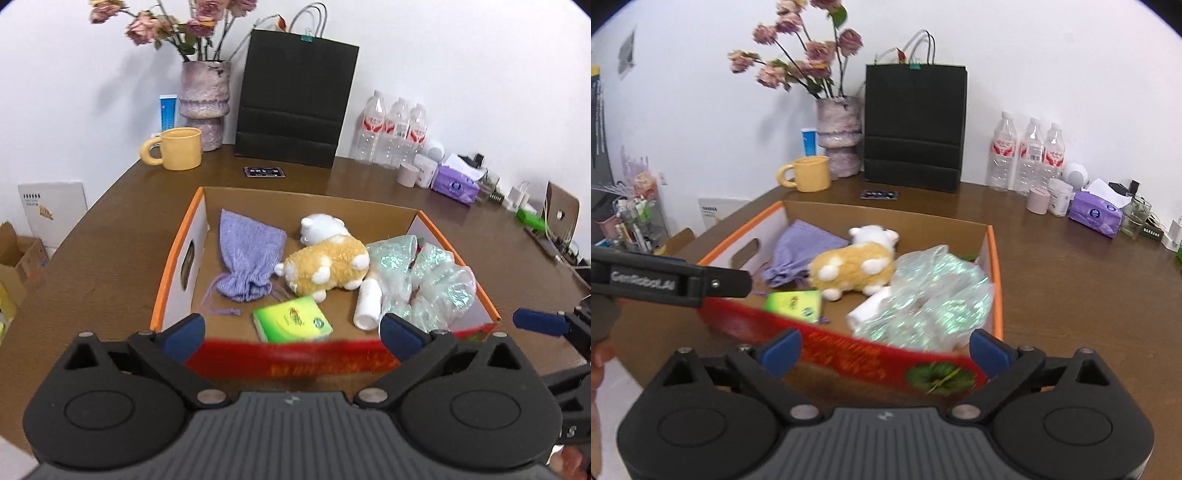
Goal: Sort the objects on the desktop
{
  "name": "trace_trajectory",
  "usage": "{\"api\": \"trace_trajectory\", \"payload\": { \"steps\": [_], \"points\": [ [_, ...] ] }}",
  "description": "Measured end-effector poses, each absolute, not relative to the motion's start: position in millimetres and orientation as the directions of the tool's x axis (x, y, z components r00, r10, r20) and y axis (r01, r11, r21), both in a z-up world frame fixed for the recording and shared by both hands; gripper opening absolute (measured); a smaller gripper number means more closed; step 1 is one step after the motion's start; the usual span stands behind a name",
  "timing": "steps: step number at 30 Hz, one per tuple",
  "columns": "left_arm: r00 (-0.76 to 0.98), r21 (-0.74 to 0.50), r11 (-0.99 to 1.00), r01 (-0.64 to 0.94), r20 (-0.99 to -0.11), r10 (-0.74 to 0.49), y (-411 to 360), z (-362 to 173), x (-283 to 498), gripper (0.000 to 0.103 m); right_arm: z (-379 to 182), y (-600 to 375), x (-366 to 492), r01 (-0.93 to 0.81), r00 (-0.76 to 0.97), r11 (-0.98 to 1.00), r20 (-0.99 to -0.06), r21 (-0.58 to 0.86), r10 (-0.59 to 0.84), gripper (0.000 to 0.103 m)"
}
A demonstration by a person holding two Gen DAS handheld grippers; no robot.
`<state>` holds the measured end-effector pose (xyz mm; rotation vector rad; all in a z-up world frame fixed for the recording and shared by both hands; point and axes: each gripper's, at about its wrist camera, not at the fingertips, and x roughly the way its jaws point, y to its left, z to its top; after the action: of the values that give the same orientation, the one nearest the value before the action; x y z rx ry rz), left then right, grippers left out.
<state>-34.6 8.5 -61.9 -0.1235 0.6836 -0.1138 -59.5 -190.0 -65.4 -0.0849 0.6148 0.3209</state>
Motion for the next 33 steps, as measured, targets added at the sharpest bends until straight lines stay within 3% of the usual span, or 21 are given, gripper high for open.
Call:
{"api": "trace_trajectory", "payload": {
  "steps": [8, 12, 17, 33],
  "points": [
    [0.821, -0.194, 0.981, -0.025, -0.564, -0.091, 15, -66, -77, 0.103, -62, -190, -98, -0.279, 0.82, 0.96, -0.512, 0.035, 0.257, 0.103],
    [0.843, -0.187, 0.982, -0.029, -0.533, -0.077, 10, -67, -89, 0.103, -66, -195, -96, -0.242, 0.806, 0.966, -0.535, 0.093, 0.253, 0.103],
    [0.849, -0.08, 0.994, -0.072, -0.528, 0.019, -5, -74, -91, 0.103, -76, -198, -94, -0.198, 0.794, 0.976, -0.569, 0.089, 0.213, 0.103],
    [0.859, -0.001, 1.0, -0.031, -0.511, 0.026, -19, -81, -97, 0.103, -82, -197, -94, -0.186, 0.776, 0.98, -0.601, 0.077, 0.194, 0.103]
  ]
}}
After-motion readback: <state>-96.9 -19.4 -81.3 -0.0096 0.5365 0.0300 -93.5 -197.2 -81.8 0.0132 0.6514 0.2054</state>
